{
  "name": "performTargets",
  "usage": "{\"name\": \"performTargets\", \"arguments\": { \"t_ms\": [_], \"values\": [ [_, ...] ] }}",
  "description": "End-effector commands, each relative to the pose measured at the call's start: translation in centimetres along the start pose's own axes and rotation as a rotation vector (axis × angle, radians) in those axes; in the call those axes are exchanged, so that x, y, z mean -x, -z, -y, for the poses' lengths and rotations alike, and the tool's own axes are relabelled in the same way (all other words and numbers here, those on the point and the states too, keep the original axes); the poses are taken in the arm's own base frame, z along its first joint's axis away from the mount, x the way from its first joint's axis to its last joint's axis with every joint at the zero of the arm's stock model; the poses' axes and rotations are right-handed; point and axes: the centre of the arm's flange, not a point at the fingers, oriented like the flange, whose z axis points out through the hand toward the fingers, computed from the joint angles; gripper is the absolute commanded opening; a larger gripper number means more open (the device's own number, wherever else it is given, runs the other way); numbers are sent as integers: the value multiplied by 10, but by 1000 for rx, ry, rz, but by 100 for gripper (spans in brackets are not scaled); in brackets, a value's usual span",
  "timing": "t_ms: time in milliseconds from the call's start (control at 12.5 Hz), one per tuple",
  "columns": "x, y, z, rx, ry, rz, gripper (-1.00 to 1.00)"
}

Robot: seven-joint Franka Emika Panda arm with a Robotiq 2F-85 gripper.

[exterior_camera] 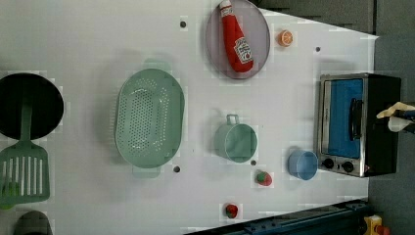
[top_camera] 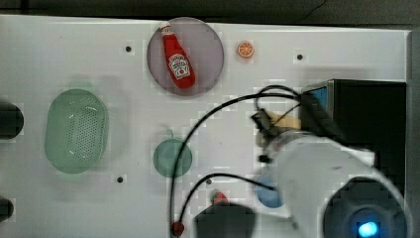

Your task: Pick banana from table and place on oven.

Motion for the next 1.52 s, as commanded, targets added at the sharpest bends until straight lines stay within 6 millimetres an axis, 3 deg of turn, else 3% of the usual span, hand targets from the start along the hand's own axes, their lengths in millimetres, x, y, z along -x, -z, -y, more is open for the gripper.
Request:
{"name": "performTargets", "arguments": {
  "t_ms": [80,640,880,1120,1200,1520],
  "values": [
    [-56,-51,-67,99,-31,92,-48],
    [-176,-86,-120,222,219,74,-48],
    [-201,-122,-135,228,230,83,-48],
    [-205,-145,-147,191,192,116,-48],
    [-208,-145,-146,188,228,100,-40],
    [-207,-146,-146,186,259,99,49]
  ]
}}
